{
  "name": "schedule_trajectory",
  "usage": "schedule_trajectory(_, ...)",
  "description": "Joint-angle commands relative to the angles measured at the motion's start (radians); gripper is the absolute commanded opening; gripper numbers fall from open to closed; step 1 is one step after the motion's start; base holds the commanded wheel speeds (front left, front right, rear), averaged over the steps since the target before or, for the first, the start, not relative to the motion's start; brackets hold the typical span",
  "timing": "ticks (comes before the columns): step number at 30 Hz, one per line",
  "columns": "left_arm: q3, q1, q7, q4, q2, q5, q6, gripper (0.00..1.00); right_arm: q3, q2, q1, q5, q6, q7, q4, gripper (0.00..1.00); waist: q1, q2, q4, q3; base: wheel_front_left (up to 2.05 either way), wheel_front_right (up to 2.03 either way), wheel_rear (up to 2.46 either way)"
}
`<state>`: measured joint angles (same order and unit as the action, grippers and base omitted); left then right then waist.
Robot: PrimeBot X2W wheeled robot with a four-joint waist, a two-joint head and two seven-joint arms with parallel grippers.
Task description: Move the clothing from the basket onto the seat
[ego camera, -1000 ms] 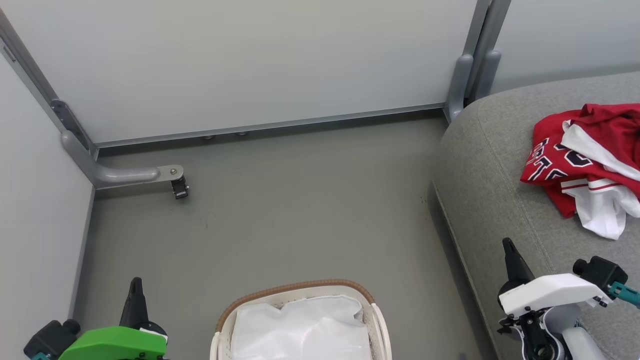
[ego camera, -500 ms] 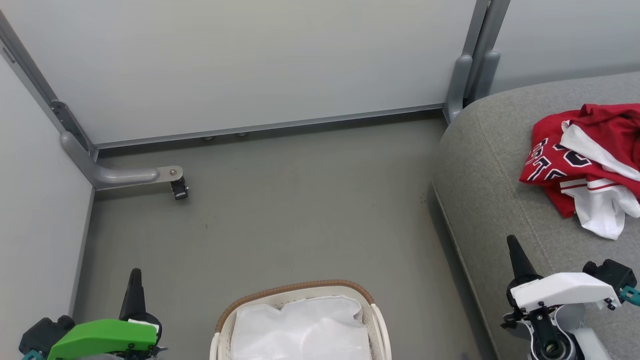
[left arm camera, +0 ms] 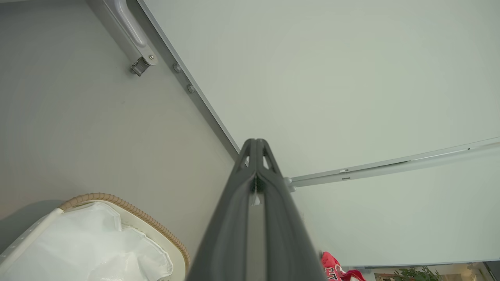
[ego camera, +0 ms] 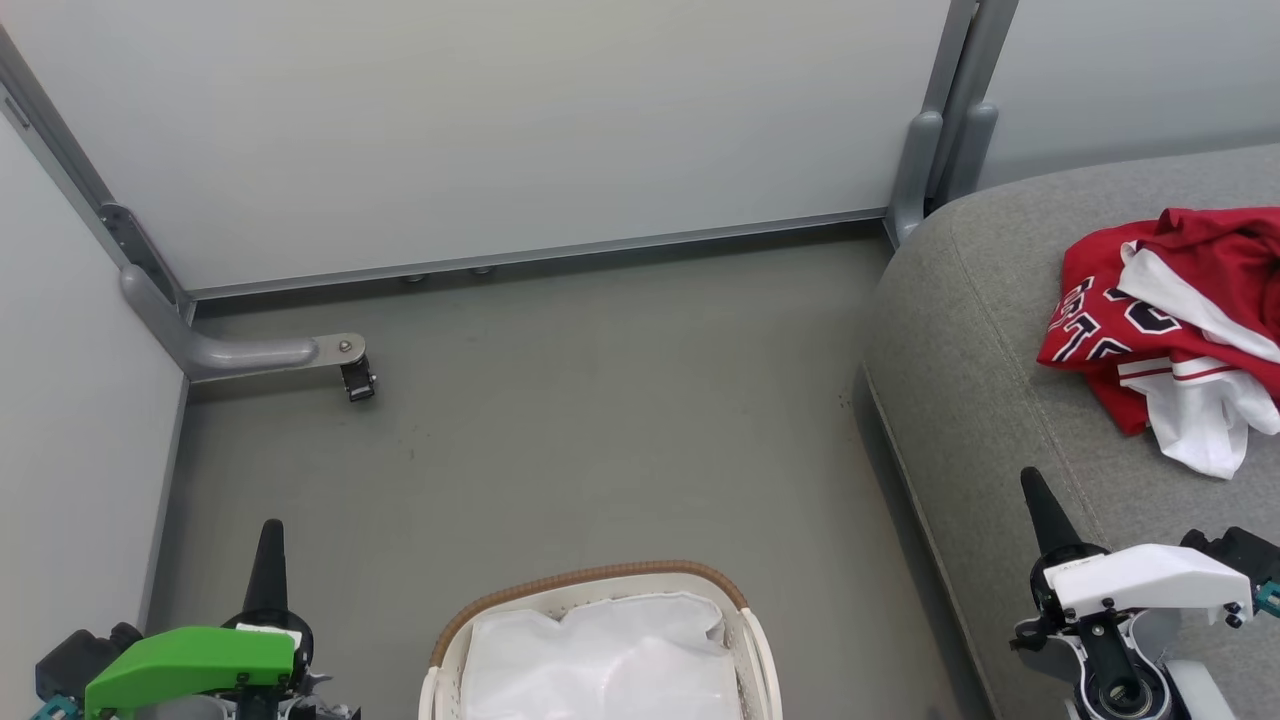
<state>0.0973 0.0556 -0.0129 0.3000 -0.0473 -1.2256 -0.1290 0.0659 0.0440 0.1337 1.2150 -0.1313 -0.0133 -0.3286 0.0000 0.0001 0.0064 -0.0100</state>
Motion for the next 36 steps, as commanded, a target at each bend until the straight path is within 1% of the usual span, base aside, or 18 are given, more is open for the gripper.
schedule_trajectory(1,0.005,0.029,-0.006,-0.011,-0.005,-0.026,-0.002,0.0,0.006,0.006,-0.002,0.027,0.0,-0.007,0.014,0.0,0.0,-0.0001,0.0,0.0,0.0,0.0,0.0)
schedule_trajectory(14,0.01,0.038,-0.037,-0.026,-0.005,-0.14,-0.002,0.0,0.02,0.007,-0.012,0.142,0.001,-0.037,0.037,0.0,0.0,-0.0001,-0.002,0.002,0.0,0.0,0.0)
schedule_trajectory(36,0.016,0.054,-0.081,-0.047,-0.005,-0.303,-0.003,0.0,0.04,0.008,-0.023,0.311,0.001,-0.082,0.07,0.0,0.0,-0.0001,-0.005,0.005,0.0,0.0,0.0)
